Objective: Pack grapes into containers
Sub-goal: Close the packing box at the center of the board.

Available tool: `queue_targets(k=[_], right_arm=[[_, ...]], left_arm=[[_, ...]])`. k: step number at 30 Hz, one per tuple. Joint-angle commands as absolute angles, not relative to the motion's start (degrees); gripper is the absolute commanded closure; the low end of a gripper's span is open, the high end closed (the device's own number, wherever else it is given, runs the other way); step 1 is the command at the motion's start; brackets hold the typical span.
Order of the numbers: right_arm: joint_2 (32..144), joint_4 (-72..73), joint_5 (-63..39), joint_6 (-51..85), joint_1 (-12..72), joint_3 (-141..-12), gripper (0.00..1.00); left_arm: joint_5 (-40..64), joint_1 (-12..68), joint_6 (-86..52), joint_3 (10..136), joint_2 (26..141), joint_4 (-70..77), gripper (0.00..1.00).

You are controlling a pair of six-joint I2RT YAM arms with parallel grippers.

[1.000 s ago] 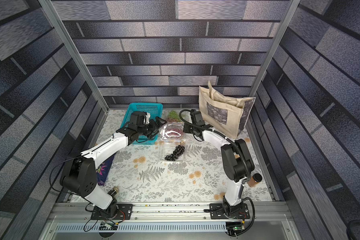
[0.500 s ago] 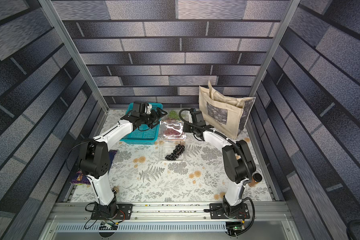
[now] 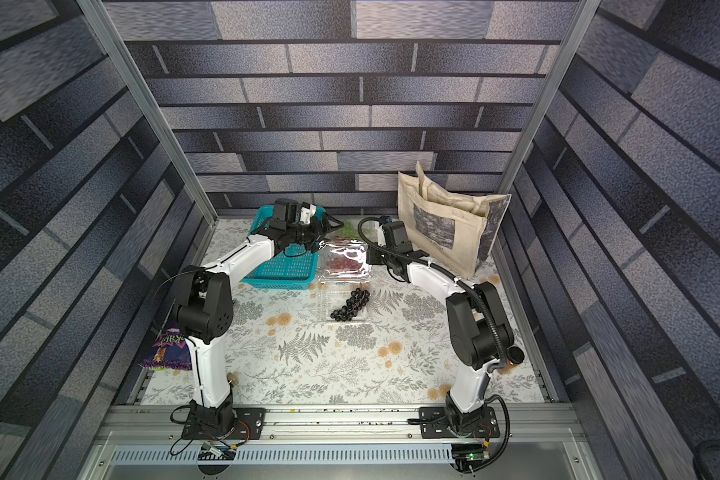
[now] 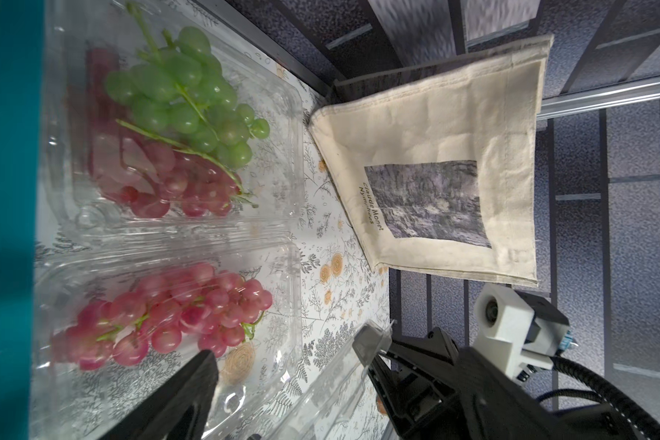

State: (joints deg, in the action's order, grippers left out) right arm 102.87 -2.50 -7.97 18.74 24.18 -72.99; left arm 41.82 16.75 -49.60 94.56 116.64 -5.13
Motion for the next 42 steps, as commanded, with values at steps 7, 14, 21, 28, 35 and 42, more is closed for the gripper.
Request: queue_targets(k=[7,14,21,28,35,42], right_arm=[[104.8,-2.6,-7.7,18.1,23.8,-75.6,0.93],[105.3,-2.9,-7.5,18.2,23.7,-76.2,0.92],[106.3,-3.3,-6.8,18.5,23.6,-76.9,0.87],[106.9,-4.0,-6.0,19.0,23.6,-77.3,0.8],[106.1,-3.5,-5.7,19.6,23.6,-76.3,0.57],[101.5,-3.0,-5.1,21.3,23.6,-72.9,0.21]], left_arm=[[48.0,15.0,-45.4,93.2,115.9,-4.5,0.0],[46.7,15.0,-37.4,93.1,115.5,-12.3,0.0],[48.4,15.3,-35.9,91.4,114.9,-11.2,0.0],[49.6,16.0,-36.3,89.7,114.3,-8.6,0.0],[49.5,16.1,-36.2,88.7,113.7,-8.0,0.0],[49.5,16.2,-36.4,88.5,113.6,-7.8,0.0]])
